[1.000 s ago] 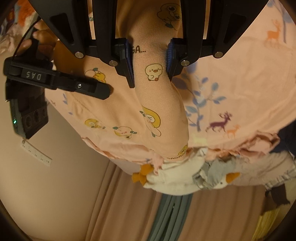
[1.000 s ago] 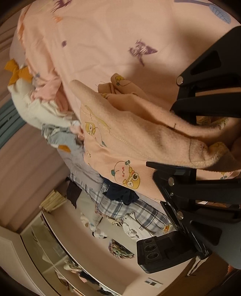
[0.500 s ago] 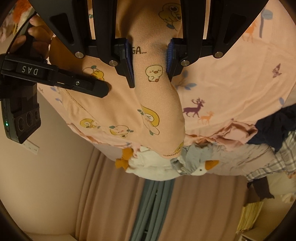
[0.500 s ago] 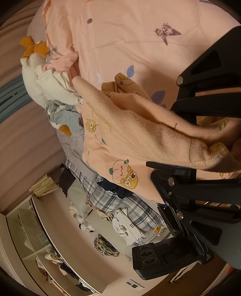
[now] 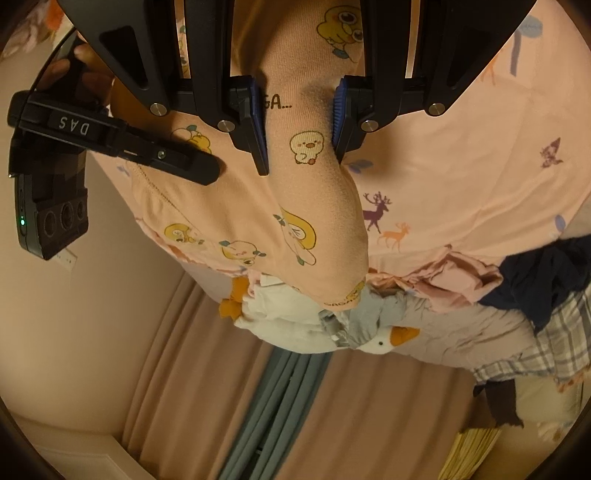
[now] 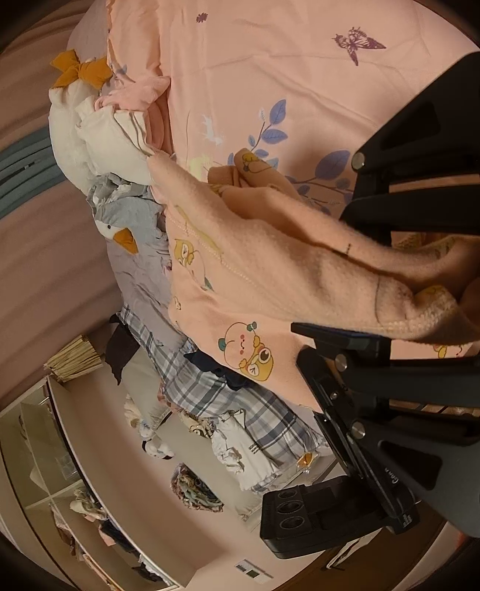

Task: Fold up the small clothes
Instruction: 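Lift the strip end with both grippers and roll it over the strip, then lay the folded end down onto the strip with both grippers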

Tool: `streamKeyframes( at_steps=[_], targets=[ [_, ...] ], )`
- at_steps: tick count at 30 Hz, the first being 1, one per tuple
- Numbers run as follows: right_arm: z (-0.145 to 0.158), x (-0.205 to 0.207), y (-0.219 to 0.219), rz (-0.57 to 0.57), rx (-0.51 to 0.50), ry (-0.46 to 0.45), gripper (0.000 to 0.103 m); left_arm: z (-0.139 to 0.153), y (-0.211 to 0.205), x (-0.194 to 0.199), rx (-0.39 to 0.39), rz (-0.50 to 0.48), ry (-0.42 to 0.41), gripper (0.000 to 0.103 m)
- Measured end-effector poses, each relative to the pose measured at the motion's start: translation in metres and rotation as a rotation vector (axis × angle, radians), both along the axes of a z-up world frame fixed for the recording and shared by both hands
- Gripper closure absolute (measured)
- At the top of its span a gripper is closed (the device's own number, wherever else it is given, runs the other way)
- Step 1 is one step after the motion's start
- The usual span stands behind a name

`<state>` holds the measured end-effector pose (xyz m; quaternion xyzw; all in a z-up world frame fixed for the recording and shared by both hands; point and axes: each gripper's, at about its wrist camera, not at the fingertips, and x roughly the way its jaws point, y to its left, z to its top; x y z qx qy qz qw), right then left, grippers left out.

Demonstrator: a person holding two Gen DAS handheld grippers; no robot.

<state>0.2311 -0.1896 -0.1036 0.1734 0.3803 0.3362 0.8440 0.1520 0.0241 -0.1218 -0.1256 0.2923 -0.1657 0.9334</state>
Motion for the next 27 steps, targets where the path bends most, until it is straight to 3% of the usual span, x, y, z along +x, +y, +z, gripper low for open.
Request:
streamKeyframes(
  at_steps=[14,22,27],
  targets=[
    [-0.041,0.045,0.040,-0.003,-0.074,0.112,0.076,-0.033,0.025,0.036,0.024,0.048,0.074,0.074],
    [-0.075,0.061,0.037,-0.066,-0.182,0.163,0.076,-0.079,0.013,0.063,-0.002,0.021,0.172,0.074],
    [-0.102,0.069,0.022,-0.107,-0.190,0.222,0.076,-0.105,-0.004,0.073,0.017,0.002,0.228,0.074]
  ],
)
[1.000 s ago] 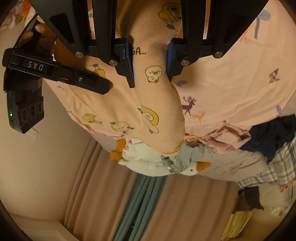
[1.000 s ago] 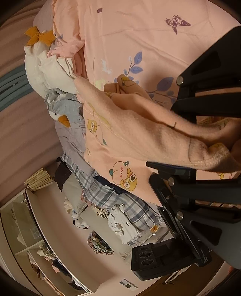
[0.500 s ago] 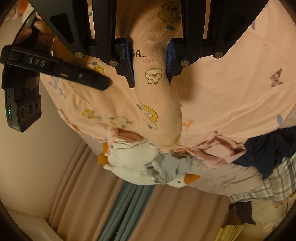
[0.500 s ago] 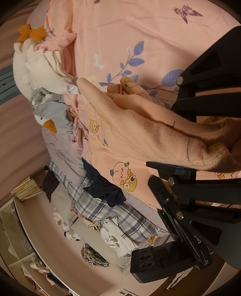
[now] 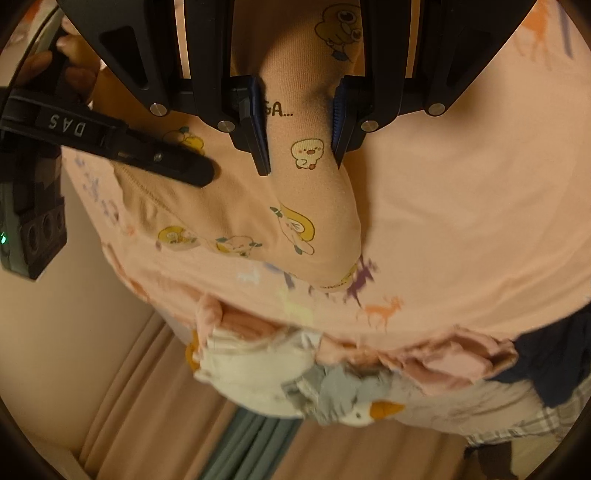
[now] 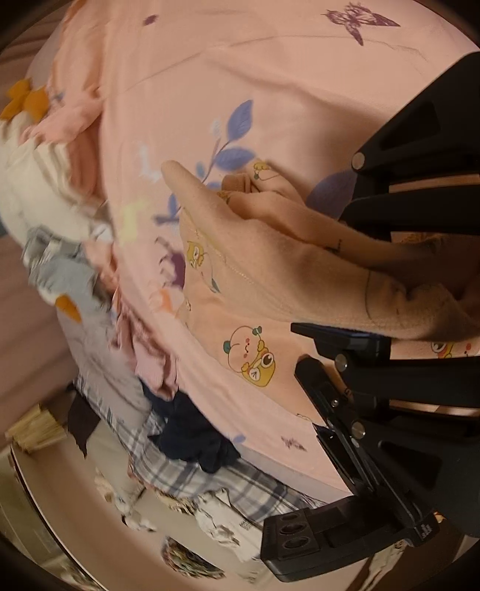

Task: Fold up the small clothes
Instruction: 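Lay the folded end down onto the strip with both grippers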

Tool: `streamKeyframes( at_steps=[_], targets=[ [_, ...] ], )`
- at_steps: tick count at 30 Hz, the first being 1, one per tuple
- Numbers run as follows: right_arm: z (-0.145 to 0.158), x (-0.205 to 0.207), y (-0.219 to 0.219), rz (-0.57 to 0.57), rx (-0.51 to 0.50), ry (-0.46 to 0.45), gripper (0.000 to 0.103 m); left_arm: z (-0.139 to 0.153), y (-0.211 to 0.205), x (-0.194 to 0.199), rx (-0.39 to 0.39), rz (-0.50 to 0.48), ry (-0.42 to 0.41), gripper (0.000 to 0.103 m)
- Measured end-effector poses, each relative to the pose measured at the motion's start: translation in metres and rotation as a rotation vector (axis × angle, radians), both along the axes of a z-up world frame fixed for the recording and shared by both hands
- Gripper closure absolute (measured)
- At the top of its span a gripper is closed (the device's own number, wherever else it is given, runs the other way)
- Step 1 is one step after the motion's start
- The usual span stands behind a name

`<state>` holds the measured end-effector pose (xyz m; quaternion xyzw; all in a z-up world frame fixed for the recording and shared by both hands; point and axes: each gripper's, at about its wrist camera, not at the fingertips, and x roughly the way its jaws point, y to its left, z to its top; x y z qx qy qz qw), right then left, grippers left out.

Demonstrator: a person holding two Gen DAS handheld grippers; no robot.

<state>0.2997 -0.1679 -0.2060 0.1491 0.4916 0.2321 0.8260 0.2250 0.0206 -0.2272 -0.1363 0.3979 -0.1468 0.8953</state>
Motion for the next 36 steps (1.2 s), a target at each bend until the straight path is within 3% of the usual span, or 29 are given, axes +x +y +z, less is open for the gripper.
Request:
streamKeyframes(
  at_steps=[4,13,36],
  targets=[
    [-0.021,0.004,-0.006,-0.005,-0.023,0.044,0.076,-0.019,-0.010,0.005,0.042,-0.010,0.058,0.074],
    [-0.036,0.000,-0.011,-0.018,-0.034,0.069,0.076,-0.020,-0.013,0.006,0.081,-0.008,0.065,0.074],
    [-0.050,-0.003,-0.021,-0.030,-0.006,0.112,0.074,-0.024,-0.017,0.011,0.125,-0.011,0.090,0.070]
  ],
)
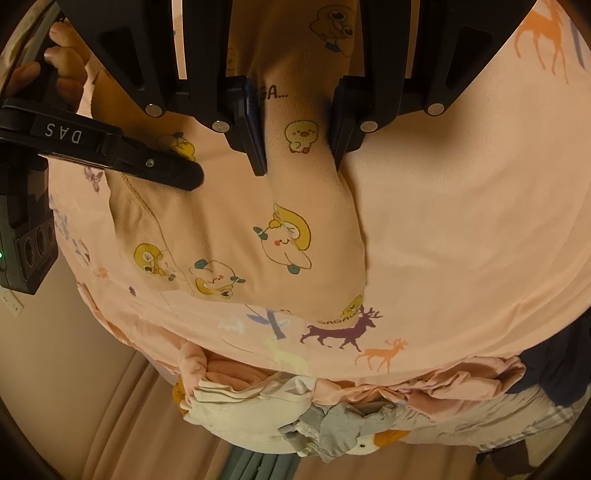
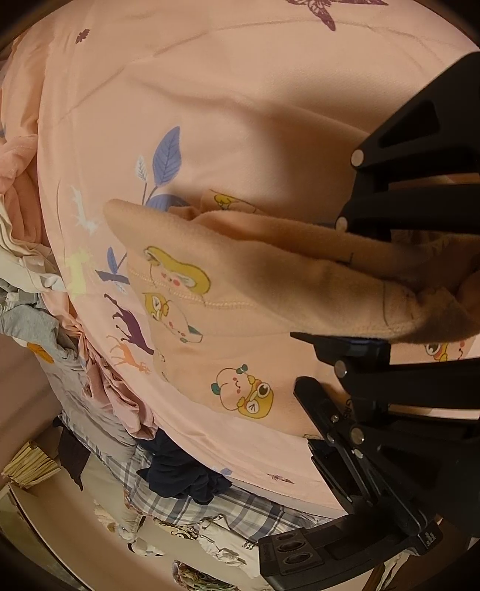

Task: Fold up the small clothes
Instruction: 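Lay the folded end down onto the strip with both grippers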

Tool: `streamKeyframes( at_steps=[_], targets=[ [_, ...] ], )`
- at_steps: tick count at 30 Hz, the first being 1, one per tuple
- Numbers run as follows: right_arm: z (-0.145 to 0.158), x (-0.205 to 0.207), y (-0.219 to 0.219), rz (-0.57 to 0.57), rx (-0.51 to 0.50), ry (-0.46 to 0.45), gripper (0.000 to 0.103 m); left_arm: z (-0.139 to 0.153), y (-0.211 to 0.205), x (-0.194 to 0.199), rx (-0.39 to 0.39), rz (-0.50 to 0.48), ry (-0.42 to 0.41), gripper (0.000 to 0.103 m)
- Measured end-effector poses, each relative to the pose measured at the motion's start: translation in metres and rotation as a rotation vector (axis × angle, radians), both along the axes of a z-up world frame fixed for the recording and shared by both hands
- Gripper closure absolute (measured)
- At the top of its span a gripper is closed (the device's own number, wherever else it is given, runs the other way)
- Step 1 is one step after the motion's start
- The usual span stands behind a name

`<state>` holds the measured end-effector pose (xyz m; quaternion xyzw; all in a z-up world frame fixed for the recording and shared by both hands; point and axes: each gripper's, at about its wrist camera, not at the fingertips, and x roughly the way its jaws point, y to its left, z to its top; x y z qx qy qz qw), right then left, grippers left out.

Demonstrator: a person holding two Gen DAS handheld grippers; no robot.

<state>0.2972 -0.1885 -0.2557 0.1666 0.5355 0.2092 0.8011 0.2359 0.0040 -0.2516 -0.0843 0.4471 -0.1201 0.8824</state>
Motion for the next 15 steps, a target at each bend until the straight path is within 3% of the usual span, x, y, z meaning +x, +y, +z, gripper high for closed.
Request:
streamKeyframes(
  at_steps=[15],
  targets=[
    [-0.0049,-0.0011,-0.0036,-0.006,0.018,0.000,0.074,-0.0024,0.0042,0.0007,-0.011,0.013,0.022,0.065]
  ],
)
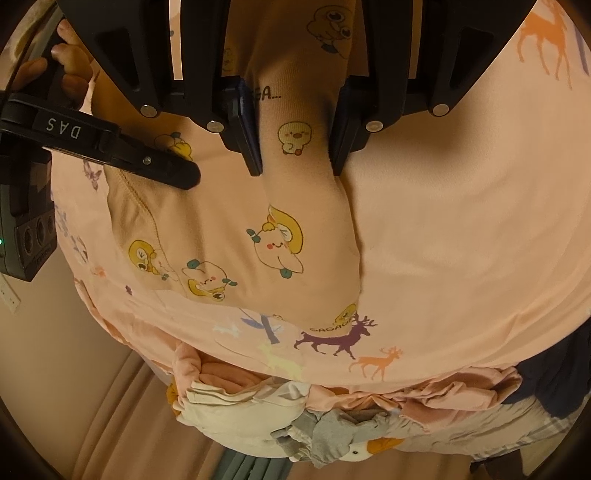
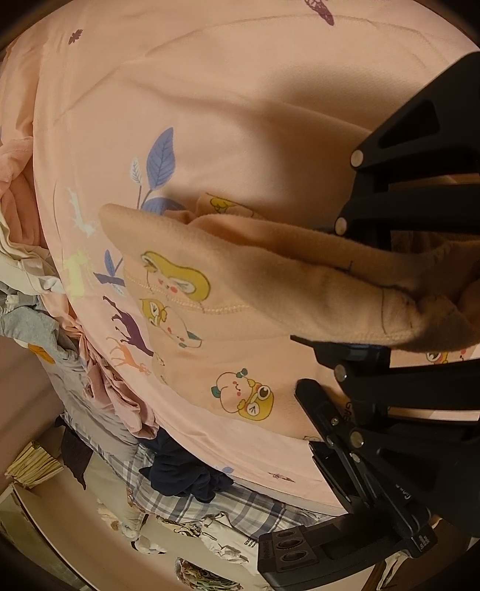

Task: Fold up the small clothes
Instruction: 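Lay the folded end down onto the strip with both grippers, then open both grippers and release the folded garment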

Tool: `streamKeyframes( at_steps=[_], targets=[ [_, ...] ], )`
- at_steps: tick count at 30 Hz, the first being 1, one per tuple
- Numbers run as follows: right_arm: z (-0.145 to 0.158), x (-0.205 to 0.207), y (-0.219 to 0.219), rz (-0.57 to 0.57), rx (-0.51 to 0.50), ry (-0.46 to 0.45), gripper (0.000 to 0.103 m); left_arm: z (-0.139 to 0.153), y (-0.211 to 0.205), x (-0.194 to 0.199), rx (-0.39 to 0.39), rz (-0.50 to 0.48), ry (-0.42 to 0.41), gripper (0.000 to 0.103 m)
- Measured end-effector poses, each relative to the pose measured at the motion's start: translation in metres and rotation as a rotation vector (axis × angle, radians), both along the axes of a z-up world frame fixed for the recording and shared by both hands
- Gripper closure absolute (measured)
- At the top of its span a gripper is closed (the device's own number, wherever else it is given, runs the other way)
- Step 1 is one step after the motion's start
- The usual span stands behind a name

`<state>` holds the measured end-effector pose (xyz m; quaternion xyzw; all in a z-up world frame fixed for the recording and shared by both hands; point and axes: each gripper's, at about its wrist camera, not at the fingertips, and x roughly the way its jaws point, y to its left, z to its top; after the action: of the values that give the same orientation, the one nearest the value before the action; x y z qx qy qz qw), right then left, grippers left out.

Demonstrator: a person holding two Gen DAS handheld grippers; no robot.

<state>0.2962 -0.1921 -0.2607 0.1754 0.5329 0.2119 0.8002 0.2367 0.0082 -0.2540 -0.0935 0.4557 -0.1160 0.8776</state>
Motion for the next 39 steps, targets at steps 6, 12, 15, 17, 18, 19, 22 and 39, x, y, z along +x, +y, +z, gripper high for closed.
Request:
streamKeyframes(
  at_steps=[6,12,15,17,18,19,22,39],
  targets=[
    [-0.001,0.000,0.000,0.003,-0.009,-0.003,0.074,0.000,0.000,0.000,0.011,0.001,-0.002,0.065],
    [0.000,0.001,0.000,0.009,-0.017,-0.002,0.073,-0.001,0.001,0.000,0.000,0.006,0.009,0.059],
    [0.001,0.001,-0.002,0.015,-0.027,0.002,0.070,0.001,0.004,-0.002,-0.004,-0.002,0.016,0.058],
    [0.004,-0.002,-0.002,0.019,-0.050,-0.003,0.068,0.003,0.005,-0.005,0.002,-0.001,0.017,0.058],
    [0.006,-0.003,-0.003,0.020,-0.062,-0.006,0.066,0.006,0.005,-0.007,0.015,0.000,0.010,0.058],
    [0.008,-0.005,-0.004,0.017,-0.080,-0.010,0.065,0.009,0.005,-0.011,0.032,0.002,-0.001,0.058],
    [0.013,-0.010,-0.007,0.015,-0.110,-0.018,0.061,0.018,0.000,-0.021,0.127,-0.011,-0.048,0.058],
    [0.039,-0.031,-0.015,-0.023,-0.287,-0.068,0.059,0.029,0.010,-0.035,0.186,0.045,-0.096,0.058]
  ],
)
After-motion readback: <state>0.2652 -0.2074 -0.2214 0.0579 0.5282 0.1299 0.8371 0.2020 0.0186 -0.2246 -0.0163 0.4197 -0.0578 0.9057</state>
